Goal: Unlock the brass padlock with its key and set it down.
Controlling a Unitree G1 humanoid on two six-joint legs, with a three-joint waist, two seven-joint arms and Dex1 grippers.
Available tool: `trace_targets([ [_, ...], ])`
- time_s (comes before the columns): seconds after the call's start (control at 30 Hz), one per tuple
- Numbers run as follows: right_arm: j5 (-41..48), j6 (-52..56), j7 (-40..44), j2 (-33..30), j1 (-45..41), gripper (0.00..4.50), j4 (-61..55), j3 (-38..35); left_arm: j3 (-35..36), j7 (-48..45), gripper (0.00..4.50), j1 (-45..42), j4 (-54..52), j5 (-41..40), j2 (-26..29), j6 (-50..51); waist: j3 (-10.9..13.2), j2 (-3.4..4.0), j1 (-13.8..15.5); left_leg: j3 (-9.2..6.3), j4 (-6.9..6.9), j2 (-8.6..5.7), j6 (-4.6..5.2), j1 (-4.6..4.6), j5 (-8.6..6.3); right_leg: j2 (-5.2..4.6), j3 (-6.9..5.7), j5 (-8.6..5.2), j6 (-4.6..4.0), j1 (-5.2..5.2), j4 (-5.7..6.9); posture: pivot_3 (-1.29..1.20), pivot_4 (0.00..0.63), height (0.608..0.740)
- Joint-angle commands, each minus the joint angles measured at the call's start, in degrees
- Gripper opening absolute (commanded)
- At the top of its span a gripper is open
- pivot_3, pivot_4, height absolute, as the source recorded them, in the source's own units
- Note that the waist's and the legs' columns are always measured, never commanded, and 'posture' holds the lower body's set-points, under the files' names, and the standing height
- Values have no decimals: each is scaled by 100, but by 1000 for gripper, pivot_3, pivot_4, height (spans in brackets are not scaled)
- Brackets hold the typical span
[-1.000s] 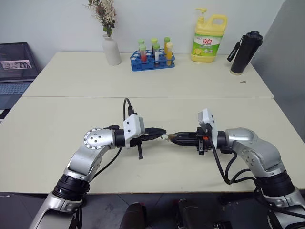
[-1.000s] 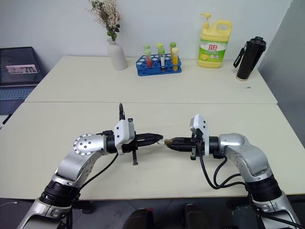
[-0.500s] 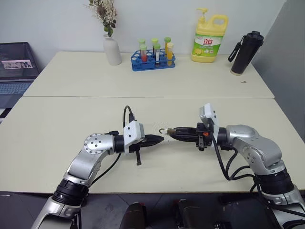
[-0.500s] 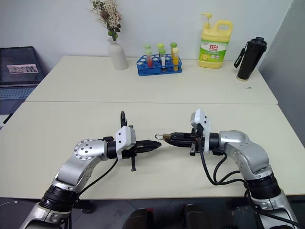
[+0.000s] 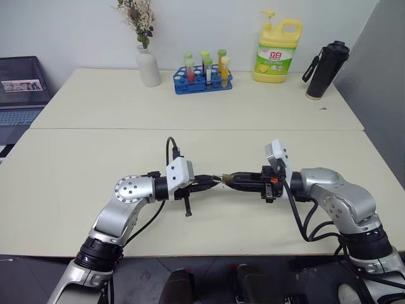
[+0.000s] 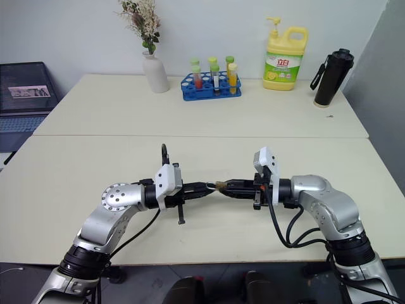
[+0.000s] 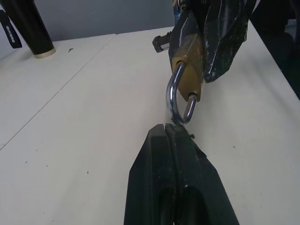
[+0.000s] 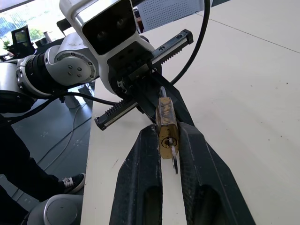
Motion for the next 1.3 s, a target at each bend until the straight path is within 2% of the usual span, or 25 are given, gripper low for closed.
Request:
trace_targets([
  [0.03, 71, -66, 38, -31, -27, 149, -117, -126, 178, 48, 0, 44, -449, -168, 25, 117, 0, 0, 0, 0, 0, 0, 0, 0, 0, 0, 0, 0, 0, 0, 0, 0, 150, 740],
  [0.5, -104, -236, 77, -22, 20, 149, 33, -46, 481, 250, 0, 317, -1404, -581, 151, 840, 0, 0, -1, 0, 0, 0, 0, 1, 0, 0, 1, 0, 0, 0, 0, 0, 150, 740],
  [0.8, -172, -337, 165, -28, 18, 149, 70, 17, 561, 345, 0, 208, -1448, -731, 151, 1074, 0, 0, -1, 0, 0, 0, 0, 1, 0, 0, 1, 0, 0, 0, 0, 0, 150, 740],
  [1.3, -161, -201, 103, -34, -13, 149, -34, -7, 523, 414, 0, 258, -1411, -467, 176, 853, 0, 0, 0, 0, 0, 0, 0, 1, 0, 0, 1, 0, 0, 0, 0, 0, 150, 740],
])
